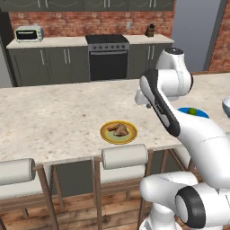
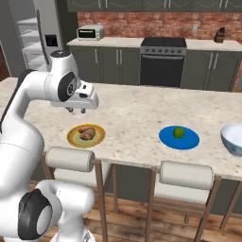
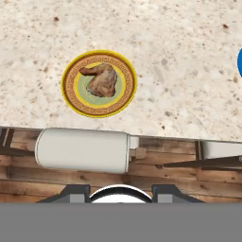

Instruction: Pick the chicken drumstick and lime from their plates and place them in the bowl. Then put the bowl in the fridge.

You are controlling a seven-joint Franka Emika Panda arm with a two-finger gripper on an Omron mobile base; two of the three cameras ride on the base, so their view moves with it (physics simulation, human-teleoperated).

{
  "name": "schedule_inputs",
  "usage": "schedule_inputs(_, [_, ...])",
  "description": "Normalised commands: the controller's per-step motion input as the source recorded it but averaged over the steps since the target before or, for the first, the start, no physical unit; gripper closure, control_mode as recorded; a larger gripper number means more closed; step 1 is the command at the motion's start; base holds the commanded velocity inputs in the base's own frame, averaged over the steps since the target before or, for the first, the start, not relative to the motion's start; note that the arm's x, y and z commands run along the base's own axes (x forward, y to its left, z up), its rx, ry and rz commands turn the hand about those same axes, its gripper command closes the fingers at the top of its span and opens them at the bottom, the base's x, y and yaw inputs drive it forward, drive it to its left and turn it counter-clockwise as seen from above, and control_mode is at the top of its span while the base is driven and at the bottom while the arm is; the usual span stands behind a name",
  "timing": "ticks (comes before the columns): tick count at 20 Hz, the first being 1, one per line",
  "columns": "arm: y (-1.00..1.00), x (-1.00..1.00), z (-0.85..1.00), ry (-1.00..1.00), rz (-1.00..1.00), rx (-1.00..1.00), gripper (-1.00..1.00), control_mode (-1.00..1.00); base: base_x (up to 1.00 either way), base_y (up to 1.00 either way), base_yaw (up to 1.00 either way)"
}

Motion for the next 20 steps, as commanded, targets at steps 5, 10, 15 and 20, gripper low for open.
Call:
schedule_inputs(5, [0.05,-0.02,-0.08,0.0,0.0,0.0,-1.0,-1.0,0.0,0.0,0.0])
schedule_inputs(10, [0.31,0.08,-0.37,0.05,-0.01,0.0,-1.0,-1.0,0.0,0.0,0.0])
schedule_inputs(15, [0.38,0.33,-0.22,0.14,0.06,-0.05,-1.0,-1.0,0.0,0.0,0.0])
schedule_inputs(20, [0.22,0.36,-0.13,0.12,0.39,-0.16,-1.0,-1.0,0.0,0.0,0.0])
